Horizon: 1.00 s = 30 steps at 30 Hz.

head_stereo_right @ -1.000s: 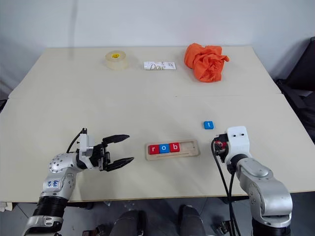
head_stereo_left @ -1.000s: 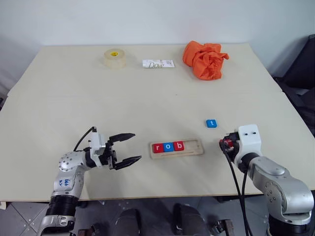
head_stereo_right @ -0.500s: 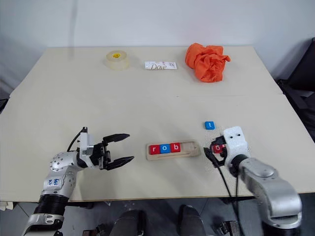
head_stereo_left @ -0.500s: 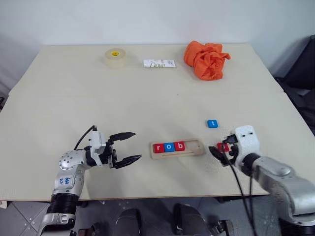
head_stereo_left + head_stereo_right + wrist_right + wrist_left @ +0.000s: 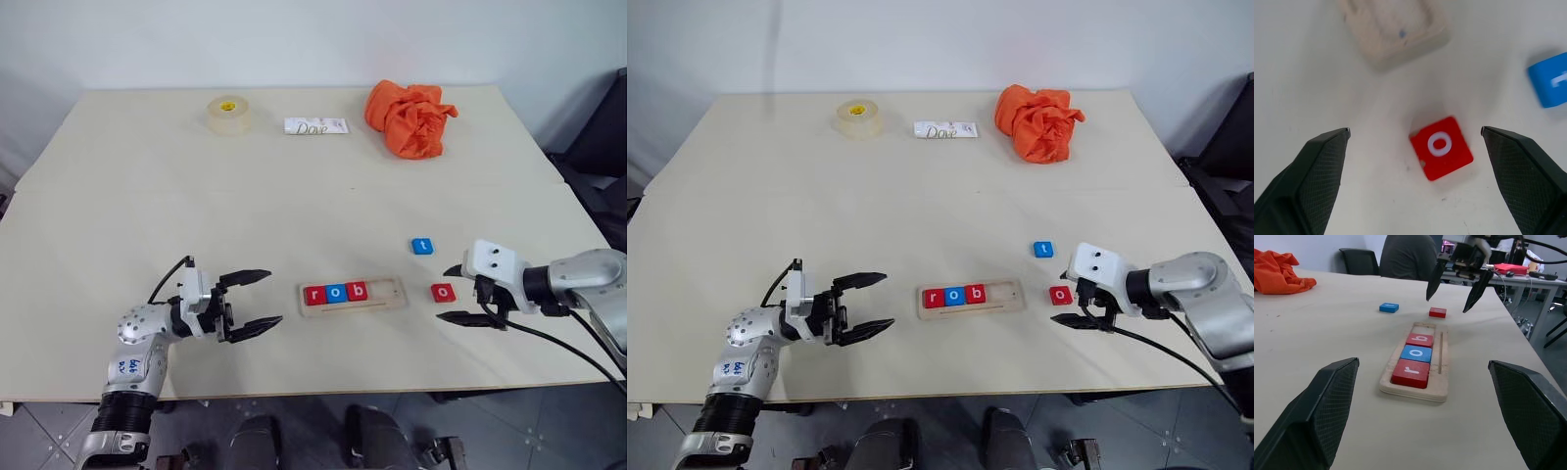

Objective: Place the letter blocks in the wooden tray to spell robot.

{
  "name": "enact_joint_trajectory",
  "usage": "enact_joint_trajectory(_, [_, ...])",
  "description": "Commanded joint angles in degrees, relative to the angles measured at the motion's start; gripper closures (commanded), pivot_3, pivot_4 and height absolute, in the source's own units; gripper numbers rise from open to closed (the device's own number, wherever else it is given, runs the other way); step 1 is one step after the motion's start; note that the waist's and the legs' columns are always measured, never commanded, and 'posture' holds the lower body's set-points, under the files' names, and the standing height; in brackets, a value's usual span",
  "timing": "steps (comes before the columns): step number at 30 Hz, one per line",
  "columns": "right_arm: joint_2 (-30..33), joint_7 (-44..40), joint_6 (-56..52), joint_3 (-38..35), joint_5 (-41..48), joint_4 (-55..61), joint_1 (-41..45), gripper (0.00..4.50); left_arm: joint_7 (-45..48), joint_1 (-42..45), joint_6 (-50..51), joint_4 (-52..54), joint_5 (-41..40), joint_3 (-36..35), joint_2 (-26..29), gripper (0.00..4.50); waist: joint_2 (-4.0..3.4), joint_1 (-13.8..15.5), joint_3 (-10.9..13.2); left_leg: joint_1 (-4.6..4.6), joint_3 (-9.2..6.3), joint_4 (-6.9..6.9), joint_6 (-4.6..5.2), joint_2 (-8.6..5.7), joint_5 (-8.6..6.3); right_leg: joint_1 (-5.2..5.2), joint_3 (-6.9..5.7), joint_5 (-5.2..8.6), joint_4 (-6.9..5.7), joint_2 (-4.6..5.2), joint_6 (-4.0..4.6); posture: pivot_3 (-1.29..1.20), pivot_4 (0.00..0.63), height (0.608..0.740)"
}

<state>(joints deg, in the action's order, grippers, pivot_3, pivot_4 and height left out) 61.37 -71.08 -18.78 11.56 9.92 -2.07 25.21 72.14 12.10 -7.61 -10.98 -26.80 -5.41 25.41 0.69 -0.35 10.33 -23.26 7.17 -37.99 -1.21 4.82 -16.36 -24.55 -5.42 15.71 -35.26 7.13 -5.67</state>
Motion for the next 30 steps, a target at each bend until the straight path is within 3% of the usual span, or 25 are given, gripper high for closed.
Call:
enact_joint_trajectory(1, [-2.0, -2.7, 8.1, 3.2, -5.6, -8.4, 4.4, 0.01, -0.7, -1.8, -0.8, 3.6, -1.0, -0.8, 0.3, 0.0, 0.0, 0.0, 0.0, -0.01, 0.02, -0.02, 0.0, 0.0, 0.0, -0.01, 0.01, -0.01, 0.0, 0.01, -0.02, 0.0, 0.15, 0.74])
enact_joint_trajectory(5, [-4.0, -4.4, 10.9, 4.6, -7.8, -13.1, 7.2, 0.01, -1.9, -3.7, -0.3, 5.9, -1.2, -1.2, 0.5, 0.0, 0.04, -0.1, 0.0, 0.04, 0.02, -0.05, -0.08, 0.02, 0.03, 0.01, 0.01, -0.01, -0.05, 0.01, -0.02, 0.0, 0.15, 0.74])
enact_joint_trajectory(15, [-5.9, -6.6, 5.6, 1.7, -5.7, -9.5, 9.3, 2.95, -3.6, -4.7, -0.1, 7.3, -1.2, -0.9, 0.3, 0.0, 0.06, -0.5, 0.0, 0.09, 0.01, -0.16, -0.13, 0.05, 0.09, 0.04, 0.02, -0.1, -0.18, 0.02, 0.0, 0.0, 0.15, 0.74])
enact_joint_trajectory(22, [-8.4, -6.8, -11.6, 2.5, -3.4, 1.8, 17.1, 3.04, -3.3, -2.5, -0.7, 5.0, -0.9, -0.2, -0.2, 0.0, -0.03, -1.1, 0.0, 0.04, 0.04, -0.14, -0.15, 0.05, 0.09, -0.1, 0.07, -0.09, -0.25, 0.03, 0.03, 0.0, 0.15, 0.74])
enact_joint_trajectory(30, [-12.5, -4.9, -15.6, 7.7, -6.2, 4.3, 20.0, 3.04, -3.6, -0.9, -1.8, 3.4, -0.5, 0.0, -1.0, 0.0, -0.03, -1.0, 0.0, -0.04, -0.03, -0.11, -0.15, 0.03, 0.06, -0.09, -0.04, -0.03, -0.24, 0.06, 0.13, 0.0, 0.15, 0.74])
